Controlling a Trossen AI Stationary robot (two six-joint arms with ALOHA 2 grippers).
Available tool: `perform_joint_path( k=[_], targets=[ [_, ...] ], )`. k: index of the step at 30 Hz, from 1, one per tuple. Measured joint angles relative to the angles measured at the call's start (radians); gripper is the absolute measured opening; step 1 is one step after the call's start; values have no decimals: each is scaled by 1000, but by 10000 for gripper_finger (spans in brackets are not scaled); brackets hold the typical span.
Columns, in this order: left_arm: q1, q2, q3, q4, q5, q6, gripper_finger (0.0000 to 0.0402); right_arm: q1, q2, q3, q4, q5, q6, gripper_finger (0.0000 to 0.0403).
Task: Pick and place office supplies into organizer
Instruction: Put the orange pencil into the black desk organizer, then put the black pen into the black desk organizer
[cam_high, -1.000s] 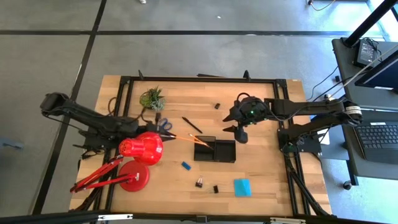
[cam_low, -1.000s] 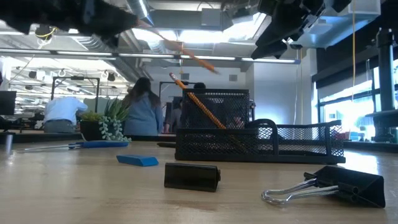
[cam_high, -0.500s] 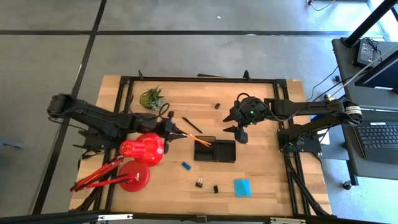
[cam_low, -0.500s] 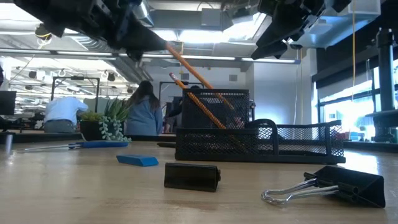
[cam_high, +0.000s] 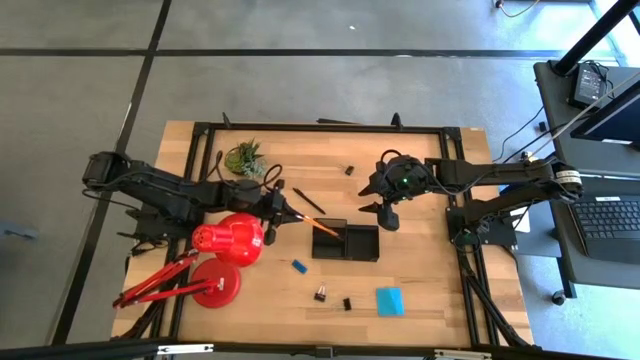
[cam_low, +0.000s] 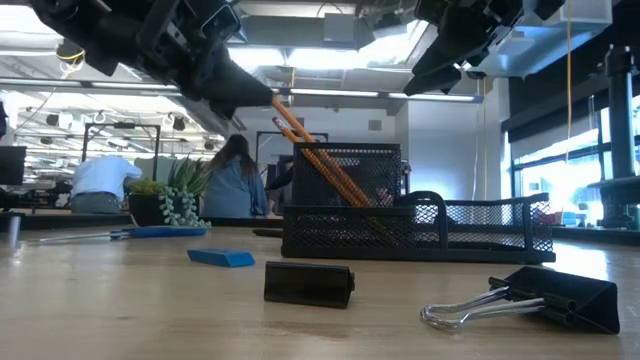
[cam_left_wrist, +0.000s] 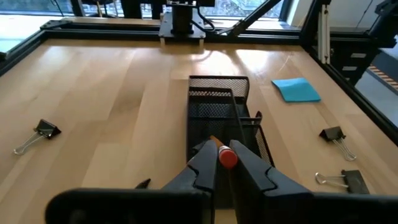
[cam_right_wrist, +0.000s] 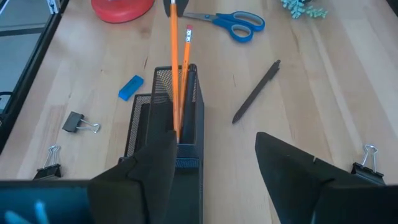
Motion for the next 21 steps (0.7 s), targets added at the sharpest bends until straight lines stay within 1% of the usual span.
perform_joint_path(
  k=[5, 12, 21],
  targets=[
    [0, 10, 0, 7, -3, 0, 22, 0, 0, 0, 0, 0, 0, 221],
    [0, 10, 0, 7, -4, 0, 52, 0, 1, 0, 1, 0, 0, 221],
    [0, 3, -1, 6, -7, 18, 77, 0, 1, 0, 1, 0, 1, 221]
  ],
)
